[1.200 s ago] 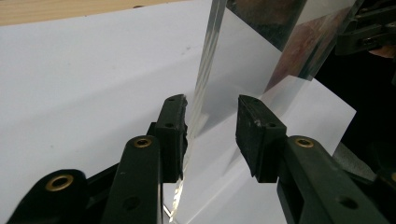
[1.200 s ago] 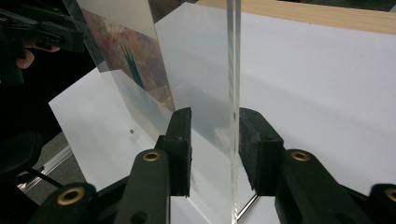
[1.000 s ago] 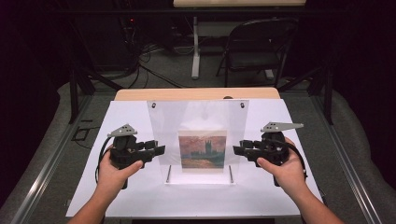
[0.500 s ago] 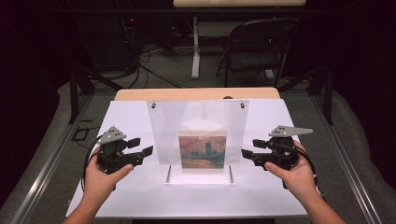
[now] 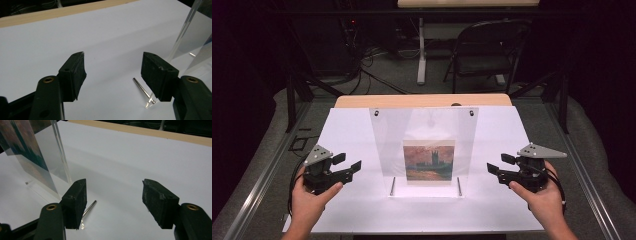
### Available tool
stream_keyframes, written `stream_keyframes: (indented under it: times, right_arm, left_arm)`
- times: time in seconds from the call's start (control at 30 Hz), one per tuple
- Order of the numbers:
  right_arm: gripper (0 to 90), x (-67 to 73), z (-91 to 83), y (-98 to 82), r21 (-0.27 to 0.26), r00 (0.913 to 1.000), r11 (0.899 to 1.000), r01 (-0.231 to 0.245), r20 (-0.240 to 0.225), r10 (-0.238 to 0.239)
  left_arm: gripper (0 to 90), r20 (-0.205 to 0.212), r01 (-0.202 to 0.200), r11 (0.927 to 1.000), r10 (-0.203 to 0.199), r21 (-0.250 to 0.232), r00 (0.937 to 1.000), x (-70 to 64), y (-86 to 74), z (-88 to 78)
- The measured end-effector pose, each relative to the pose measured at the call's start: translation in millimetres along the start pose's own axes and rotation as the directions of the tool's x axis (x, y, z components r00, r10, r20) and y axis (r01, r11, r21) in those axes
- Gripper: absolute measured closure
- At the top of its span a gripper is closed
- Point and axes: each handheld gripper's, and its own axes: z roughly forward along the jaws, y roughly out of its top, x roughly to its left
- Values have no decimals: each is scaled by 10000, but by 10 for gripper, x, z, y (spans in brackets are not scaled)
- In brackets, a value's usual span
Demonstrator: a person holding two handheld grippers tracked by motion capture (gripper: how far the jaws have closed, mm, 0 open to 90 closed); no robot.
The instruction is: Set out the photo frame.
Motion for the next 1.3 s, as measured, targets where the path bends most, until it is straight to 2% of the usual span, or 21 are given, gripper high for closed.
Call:
stream_keyframes:
  times: [0.03,0.2,0.23,0.3,0.33,0.53,0.77,0.87,0.97,1.03,1.13,1.3]
  right_arm:
    - [359,0,0,0,0,10000,10000,0,0,0]
    - [360,-21,10,-179,-65,9991,9991,-417,120,418]
    - [362,-29,32,-263,-49,9982,9985,-541,242,542]
    - [364,-32,45,-294,-70,9982,9988,-486,342,489]
    - [365,-35,82,-379,-57,9970,9988,-488,598,490]
    - [366,-26,184,-546,164,9966,9980,-611,568,601]
    - [365,-10,327,-694,222,9969,9984,-524,600,510]
    - [365,-8,371,-749,246,9963,9979,-597,633,581]
    - [365,-5,410,-805,278,9962,9982,-522,712,502]
    - [365,5,427,-831,343,9959,9980,-538,744,512]
    - [366,4,448,-860,357,9964,9982,-482,719,455]
    - [369,11,487,-901,708,9974,9962,-502,547,464]
  left_arm:
    - [357,0,0,10000,0,0,10000,0,0,0]
    - [357,99,518,9986,-519,125,9986,45,-189,79]
    - [357,110,725,9972,-727,195,9973,57,-264,118]
    - [357,154,825,9961,-830,299,9964,65,-315,151]
    - [357,129,857,9957,-862,351,9962,66,-343,171]
    - [357,-249,678,9960,-665,574,9975,60,-533,298]
    - [357,-366,641,9955,-617,699,9974,64,-676,432]
    - [357,-532,375,9950,-327,930,9980,60,-735,494]
    - [357,-359,325,9926,-285,1168,9989,55,-756,532]
    - [357,-303,325,9932,-293,1121,9991,48,-758,537]
    - [357,-276,175,9935,-145,1121,9995,31,-765,544]
    - [357,-197,-120,9913,147,1314,9997,-1,-780,575]
